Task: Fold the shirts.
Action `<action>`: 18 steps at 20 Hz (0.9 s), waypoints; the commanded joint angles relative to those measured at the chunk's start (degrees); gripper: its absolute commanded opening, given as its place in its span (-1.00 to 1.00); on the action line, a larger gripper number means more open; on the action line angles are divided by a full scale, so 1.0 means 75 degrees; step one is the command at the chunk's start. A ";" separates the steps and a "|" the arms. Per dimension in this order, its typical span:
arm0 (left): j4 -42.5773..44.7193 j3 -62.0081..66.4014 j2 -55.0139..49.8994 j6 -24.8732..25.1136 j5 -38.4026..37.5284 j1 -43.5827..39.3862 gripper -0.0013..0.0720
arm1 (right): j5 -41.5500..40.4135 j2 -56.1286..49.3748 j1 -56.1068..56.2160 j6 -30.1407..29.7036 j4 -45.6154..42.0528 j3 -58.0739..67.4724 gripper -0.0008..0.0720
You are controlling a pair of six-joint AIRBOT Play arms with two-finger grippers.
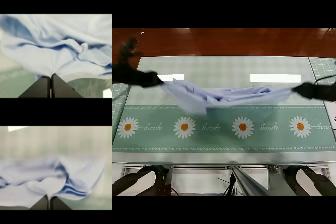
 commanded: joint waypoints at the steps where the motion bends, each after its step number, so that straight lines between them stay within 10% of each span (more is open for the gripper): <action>1: -0.0032 0.1938 0.1958 0.0070 0.1542 -0.0003 -0.93 | -0.1139 0.1309 0.0009 -0.0230 0.0050 0.2020 -0.93; 7: 0.0510 0.3751 0.4083 0.0064 0.3975 -0.0003 -0.93 | -0.3080 0.2259 0.0009 0.0959 -0.1037 0.4430 -0.93; 18: 0.2107 0.4972 0.5033 -0.1422 -0.2087 0.0006 -0.93 | 0.1696 0.2812 0.0009 0.2923 -0.3675 0.6758 -0.94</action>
